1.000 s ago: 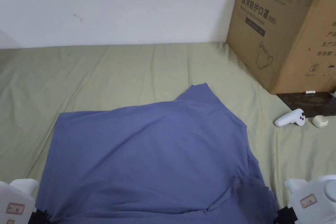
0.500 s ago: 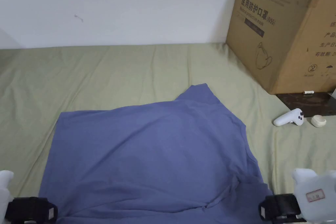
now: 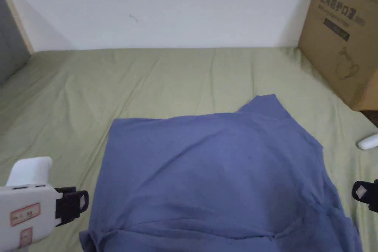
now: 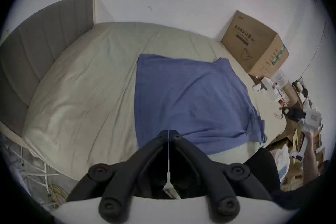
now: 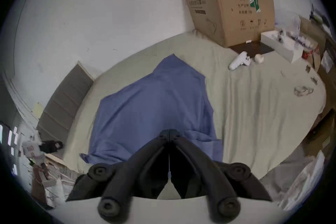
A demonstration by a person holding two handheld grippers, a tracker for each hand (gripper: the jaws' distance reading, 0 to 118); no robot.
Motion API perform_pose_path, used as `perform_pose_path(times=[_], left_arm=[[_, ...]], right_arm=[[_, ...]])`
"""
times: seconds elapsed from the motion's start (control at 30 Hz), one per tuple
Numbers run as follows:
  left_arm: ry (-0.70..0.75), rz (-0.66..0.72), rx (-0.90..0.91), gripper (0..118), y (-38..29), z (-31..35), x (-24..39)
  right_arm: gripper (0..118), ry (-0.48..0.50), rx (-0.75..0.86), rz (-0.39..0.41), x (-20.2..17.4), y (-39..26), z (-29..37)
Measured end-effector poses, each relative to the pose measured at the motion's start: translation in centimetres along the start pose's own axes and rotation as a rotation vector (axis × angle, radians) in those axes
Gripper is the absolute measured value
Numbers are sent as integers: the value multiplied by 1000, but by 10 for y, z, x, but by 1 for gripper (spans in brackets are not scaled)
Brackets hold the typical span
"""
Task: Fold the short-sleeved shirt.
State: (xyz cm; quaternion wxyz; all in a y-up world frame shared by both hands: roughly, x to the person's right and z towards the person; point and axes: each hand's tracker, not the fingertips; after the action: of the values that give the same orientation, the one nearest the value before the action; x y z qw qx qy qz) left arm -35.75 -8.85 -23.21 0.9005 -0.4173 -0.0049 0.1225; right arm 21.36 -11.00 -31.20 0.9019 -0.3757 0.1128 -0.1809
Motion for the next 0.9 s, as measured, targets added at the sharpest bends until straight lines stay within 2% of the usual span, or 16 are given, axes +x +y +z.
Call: perform_pose_path(times=[0.17, 0.2, 0.27, 0.3, 0.33, 0.4, 0.43, 0.47, 0.5, 0.53, 0.67, 0.73, 0.77, 0.8, 0.83, 0.9], left_arm=[[37, 69, -214, 5, -5, -45, -20], [22, 81, -228, 18, -9, -56, -25], [28, 88, -251, 86, -15, -78, -34], [29, 95, -284, 101, -21, -91, -37], [31, 96, -296, 102, -23, -100, -40], [45, 89, -321, 101, -27, -116, -42], [47, 82, -324, 96, -30, -118, -41], [45, 77, -327, 74, -32, -120, -40], [39, 69, -337, 35, -32, -120, -39], [29, 61, -346, 4, -32, -121, -38], [6, 43, -311, 4, -41, -100, -28], [18, 38, -270, 4, -43, -88, -24], [13, 46, -259, 4, -43, -83, -24], [6, 59, -235, 4, -44, -77, -24], [0, 62, -213, 4, -43, -71, -23], [2, 40, -168, 4, -44, -60, -19]], right_arm=[[0, 67, -61, -134, 16, -7, -14], [0, 68, -72, -157, 19, -9, -17], [0, 82, -103, -193, 26, -13, -22], [0, 84, -116, -208, 29, -16, -25], [0, 79, -122, -216, 30, -18, -25], [0, 73, -137, -222, 34, -22, -26], [0, 65, -141, -220, 35, -23, -27], [0, 52, -147, -218, 36, -24, -26], [0, 35, -154, -218, 38, -25, -27], [0, 25, -158, -219, 40, -27, -28], [0, 23, -176, -225, 51, -32, -27], [3, -7, -197, -195, 54, -35, -28], [30, -36, -213, -172, 55, -35, -30], [30, -67, -249, -140, 56, -34, -34], [46, -112, -292, -103, 58, -34, -40], [112, -212, -389, -19, 60, -41, -54]])
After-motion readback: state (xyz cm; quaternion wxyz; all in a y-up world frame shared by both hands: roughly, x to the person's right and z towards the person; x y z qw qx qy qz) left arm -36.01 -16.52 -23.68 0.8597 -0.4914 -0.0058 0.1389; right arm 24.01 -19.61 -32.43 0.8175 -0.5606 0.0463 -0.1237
